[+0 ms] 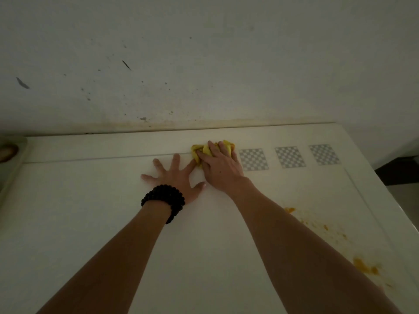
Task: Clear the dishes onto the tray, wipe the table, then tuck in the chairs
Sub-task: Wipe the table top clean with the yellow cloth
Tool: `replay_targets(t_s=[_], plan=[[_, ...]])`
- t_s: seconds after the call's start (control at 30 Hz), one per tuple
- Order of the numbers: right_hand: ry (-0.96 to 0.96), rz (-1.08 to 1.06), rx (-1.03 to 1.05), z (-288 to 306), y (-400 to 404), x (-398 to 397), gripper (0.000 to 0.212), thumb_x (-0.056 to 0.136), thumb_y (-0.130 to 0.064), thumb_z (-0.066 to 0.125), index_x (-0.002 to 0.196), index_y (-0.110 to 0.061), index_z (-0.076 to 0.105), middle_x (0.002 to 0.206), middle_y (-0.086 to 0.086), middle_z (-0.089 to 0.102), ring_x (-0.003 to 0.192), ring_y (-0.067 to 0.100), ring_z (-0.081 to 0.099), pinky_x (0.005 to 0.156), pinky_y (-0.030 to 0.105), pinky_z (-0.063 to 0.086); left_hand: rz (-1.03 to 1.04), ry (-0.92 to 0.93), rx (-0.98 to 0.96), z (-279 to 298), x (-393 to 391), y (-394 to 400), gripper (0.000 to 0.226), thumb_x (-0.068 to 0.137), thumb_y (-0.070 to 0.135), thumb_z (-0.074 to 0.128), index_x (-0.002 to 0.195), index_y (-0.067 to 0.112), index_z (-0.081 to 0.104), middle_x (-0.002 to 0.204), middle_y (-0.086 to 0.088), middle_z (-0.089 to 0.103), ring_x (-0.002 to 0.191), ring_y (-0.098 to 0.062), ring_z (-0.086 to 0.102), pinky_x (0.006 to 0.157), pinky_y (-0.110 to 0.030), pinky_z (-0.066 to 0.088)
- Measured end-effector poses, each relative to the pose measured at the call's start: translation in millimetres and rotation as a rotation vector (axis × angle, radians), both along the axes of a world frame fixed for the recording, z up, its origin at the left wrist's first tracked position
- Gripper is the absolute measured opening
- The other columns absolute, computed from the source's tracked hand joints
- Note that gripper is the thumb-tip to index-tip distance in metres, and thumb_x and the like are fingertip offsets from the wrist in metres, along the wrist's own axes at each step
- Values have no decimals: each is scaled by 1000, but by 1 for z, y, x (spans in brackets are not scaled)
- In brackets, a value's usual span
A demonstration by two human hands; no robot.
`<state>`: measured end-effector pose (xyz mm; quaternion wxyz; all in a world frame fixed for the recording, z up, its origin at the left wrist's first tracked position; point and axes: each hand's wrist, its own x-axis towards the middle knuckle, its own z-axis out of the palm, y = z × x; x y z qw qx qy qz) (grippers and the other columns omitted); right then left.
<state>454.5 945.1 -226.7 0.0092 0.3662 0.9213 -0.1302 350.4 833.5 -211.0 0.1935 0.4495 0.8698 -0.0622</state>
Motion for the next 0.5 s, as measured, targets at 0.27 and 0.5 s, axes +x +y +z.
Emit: replay_targets(t_s=[0.27,0.5], plan=[[-55,-134,-14,2,33,72,51,103,-40,30,154,-43,25,167,-2,10,154,26,2,122,54,6,15,17,31,-11,4,-1,79,79,83,24,147,53,-3,161,11,-15,144,-45,-15,104,-78,5],[-50,-423,-32,5,-8,97,54,100,-33,37,154,-34,29,167,2,8,153,32,2,121,57,6,49,-30,29,-6,8,0,77,83,78,29,148,50,0,162,8,-14,145,-44,-15,105,-77,3]])
